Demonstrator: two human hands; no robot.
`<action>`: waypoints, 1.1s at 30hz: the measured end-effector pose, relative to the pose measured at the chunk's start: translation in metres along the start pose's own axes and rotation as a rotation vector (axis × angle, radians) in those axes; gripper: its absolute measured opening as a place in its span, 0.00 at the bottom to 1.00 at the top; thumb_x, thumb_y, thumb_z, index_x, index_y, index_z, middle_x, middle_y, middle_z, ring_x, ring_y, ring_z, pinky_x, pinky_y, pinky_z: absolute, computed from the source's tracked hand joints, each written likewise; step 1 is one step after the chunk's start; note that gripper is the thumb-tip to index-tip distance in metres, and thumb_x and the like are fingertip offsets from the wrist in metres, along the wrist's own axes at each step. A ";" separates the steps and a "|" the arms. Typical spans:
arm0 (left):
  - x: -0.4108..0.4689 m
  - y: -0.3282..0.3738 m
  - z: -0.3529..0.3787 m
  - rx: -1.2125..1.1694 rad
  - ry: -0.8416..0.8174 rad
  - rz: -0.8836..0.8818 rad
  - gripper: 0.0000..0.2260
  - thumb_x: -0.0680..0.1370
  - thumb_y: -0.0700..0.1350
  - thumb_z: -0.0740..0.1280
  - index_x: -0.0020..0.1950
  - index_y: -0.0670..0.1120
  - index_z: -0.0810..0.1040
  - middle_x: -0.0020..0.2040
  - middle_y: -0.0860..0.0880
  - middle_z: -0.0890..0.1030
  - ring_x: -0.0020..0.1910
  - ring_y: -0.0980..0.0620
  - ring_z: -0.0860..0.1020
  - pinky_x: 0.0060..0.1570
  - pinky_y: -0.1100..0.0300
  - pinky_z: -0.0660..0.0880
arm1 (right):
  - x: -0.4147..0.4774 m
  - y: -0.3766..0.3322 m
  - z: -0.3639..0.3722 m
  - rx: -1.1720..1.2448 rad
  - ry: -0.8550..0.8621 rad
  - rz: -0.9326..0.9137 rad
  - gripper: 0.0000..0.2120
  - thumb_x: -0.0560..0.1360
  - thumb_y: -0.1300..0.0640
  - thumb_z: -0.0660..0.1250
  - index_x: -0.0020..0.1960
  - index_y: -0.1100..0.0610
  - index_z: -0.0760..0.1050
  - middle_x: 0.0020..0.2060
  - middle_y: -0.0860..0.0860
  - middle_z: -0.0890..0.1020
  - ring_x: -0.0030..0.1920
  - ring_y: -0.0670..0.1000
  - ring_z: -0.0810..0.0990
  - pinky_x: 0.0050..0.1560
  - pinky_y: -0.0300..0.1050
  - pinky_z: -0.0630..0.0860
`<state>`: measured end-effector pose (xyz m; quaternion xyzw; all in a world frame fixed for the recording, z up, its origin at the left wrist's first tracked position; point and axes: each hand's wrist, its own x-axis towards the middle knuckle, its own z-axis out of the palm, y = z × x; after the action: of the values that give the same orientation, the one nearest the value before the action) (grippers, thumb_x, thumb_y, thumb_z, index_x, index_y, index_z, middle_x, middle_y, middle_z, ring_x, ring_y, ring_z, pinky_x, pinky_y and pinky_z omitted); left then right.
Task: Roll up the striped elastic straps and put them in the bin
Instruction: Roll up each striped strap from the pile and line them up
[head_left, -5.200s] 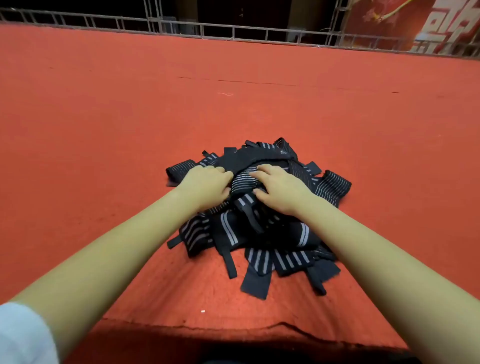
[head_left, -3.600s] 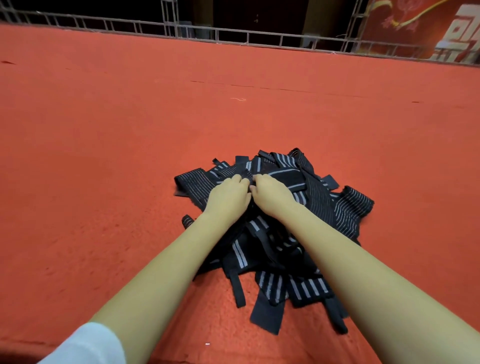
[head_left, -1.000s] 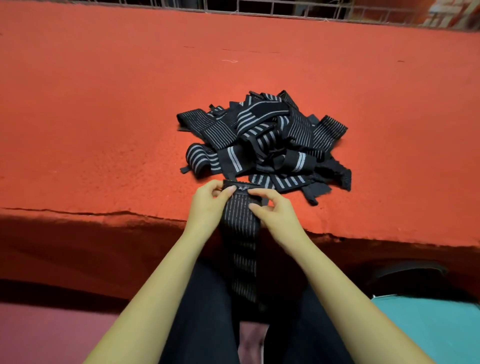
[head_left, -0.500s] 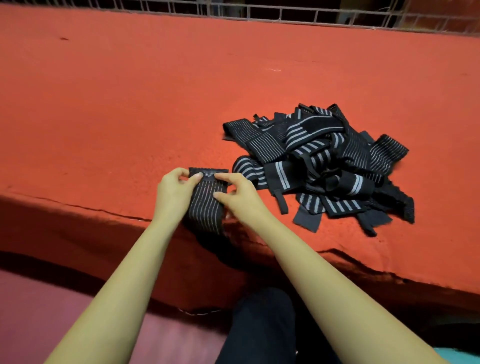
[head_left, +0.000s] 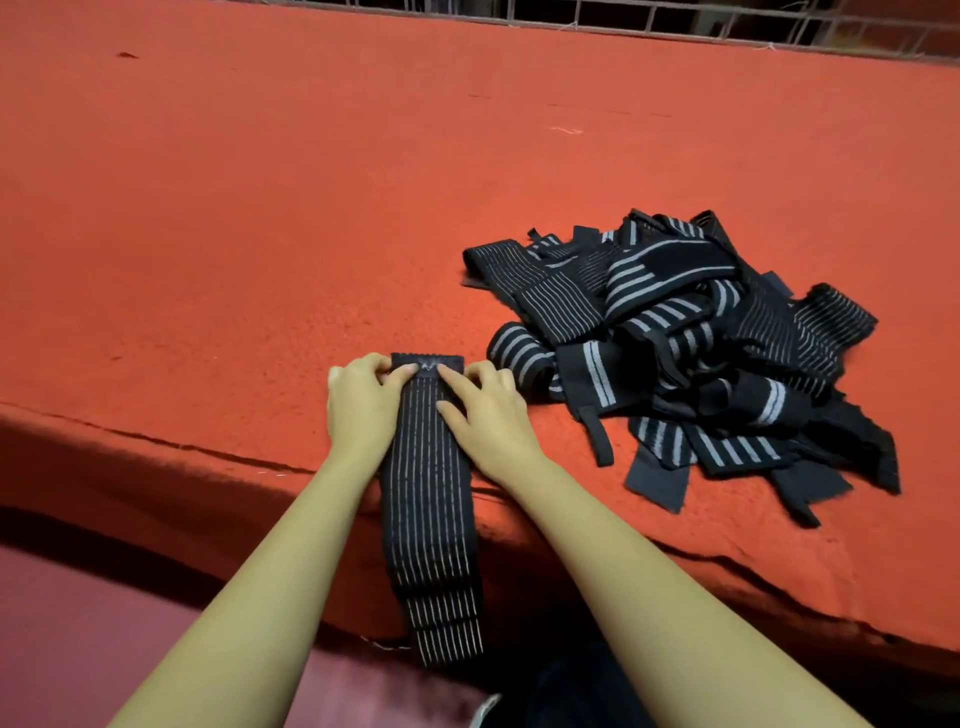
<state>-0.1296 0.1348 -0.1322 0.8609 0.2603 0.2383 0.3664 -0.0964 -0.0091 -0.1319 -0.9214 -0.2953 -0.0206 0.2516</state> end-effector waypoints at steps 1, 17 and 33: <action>0.000 -0.001 0.001 -0.005 -0.004 -0.012 0.12 0.77 0.51 0.68 0.52 0.42 0.79 0.42 0.48 0.79 0.54 0.45 0.69 0.46 0.55 0.65 | 0.000 0.000 0.002 -0.044 0.012 0.009 0.24 0.81 0.48 0.58 0.76 0.52 0.62 0.63 0.54 0.68 0.61 0.55 0.65 0.63 0.51 0.66; -0.035 -0.006 -0.007 0.533 -0.157 0.288 0.20 0.83 0.49 0.56 0.73 0.45 0.68 0.67 0.44 0.69 0.65 0.43 0.66 0.60 0.48 0.65 | -0.008 -0.004 -0.001 -0.296 -0.005 0.098 0.24 0.81 0.42 0.52 0.75 0.47 0.61 0.69 0.57 0.64 0.66 0.58 0.63 0.64 0.55 0.64; -0.031 -0.006 -0.008 0.567 -0.201 0.267 0.21 0.83 0.50 0.53 0.76 0.47 0.63 0.69 0.45 0.65 0.66 0.45 0.63 0.64 0.50 0.61 | -0.020 0.001 -0.009 -0.448 -0.091 0.126 0.24 0.82 0.42 0.46 0.77 0.43 0.54 0.73 0.55 0.59 0.69 0.58 0.60 0.66 0.55 0.60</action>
<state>-0.1597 0.1228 -0.1383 0.9744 0.1637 0.1159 0.1015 -0.1113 -0.0248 -0.1283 -0.9709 -0.2361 -0.0284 0.0280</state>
